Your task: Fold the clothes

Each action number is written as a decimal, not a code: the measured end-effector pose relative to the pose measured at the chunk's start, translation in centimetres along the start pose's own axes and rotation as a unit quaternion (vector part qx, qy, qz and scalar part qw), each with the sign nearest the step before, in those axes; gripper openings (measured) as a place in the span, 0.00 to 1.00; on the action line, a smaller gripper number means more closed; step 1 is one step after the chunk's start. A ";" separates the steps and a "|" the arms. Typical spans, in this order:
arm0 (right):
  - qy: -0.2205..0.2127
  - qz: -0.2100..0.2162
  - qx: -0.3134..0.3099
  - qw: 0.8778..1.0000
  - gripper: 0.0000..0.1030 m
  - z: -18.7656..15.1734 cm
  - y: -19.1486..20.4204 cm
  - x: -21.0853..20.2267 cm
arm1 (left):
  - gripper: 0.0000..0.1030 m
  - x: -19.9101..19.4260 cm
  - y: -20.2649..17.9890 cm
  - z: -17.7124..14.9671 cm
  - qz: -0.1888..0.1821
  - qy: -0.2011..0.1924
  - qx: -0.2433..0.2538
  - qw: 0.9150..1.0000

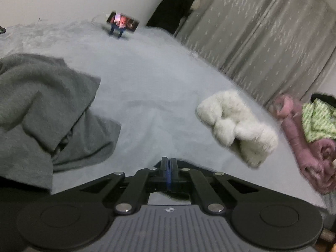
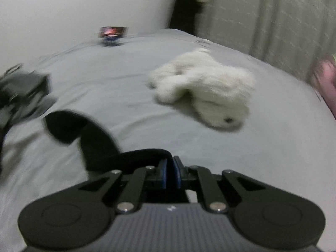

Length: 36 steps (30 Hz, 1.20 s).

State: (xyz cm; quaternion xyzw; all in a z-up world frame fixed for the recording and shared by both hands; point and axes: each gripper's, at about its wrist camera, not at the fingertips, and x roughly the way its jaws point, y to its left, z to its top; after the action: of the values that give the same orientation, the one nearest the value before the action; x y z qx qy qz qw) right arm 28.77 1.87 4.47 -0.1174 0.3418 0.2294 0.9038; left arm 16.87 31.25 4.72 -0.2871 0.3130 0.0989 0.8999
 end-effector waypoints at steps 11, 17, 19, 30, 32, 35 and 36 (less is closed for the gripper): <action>0.037 -0.085 0.100 0.991 0.33 -1.5 -1.0 3.6 | 0.00 1.1 0.6 -0.5 0.019 0.029 -0.011 0.999; -0.044 -0.088 -0.028 0.995 0.48 -1.4 4.5 0.1 | 0.00 1.1 0.7 -0.4 0.022 0.032 -0.021 0.999; -0.048 -0.053 -0.052 0.996 0.47 -1.1 6.7 -0.3 | 0.00 1.1 0.7 -0.4 0.024 0.031 -0.023 0.999; -0.032 0.099 -0.129 0.986 0.34 -0.4 16.2 3.1 | 0.00 0.5 1.7 0.1 0.034 0.018 -0.038 0.999; -0.034 0.094 -0.126 0.987 0.09 0.3 16.8 3.8 | 0.00 0.4 2.1 0.3 0.039 0.017 -0.045 0.998; -0.039 0.128 -0.071 0.988 0.06 1.3 16.2 3.1 | 0.00 -0.3 3.3 0.9 0.035 0.008 -0.085 0.996; -0.051 0.140 -0.060 0.987 0.06 1.6 15.8 2.1 | 0.00 -0.7 3.6 1.1 0.033 0.002 -0.094 0.995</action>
State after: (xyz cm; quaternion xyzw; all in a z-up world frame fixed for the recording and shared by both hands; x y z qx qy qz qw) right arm 23.19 16.88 3.33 -0.1110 0.2939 0.3796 0.8702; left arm 15.61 34.87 4.21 -0.3605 0.3130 0.1573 0.8645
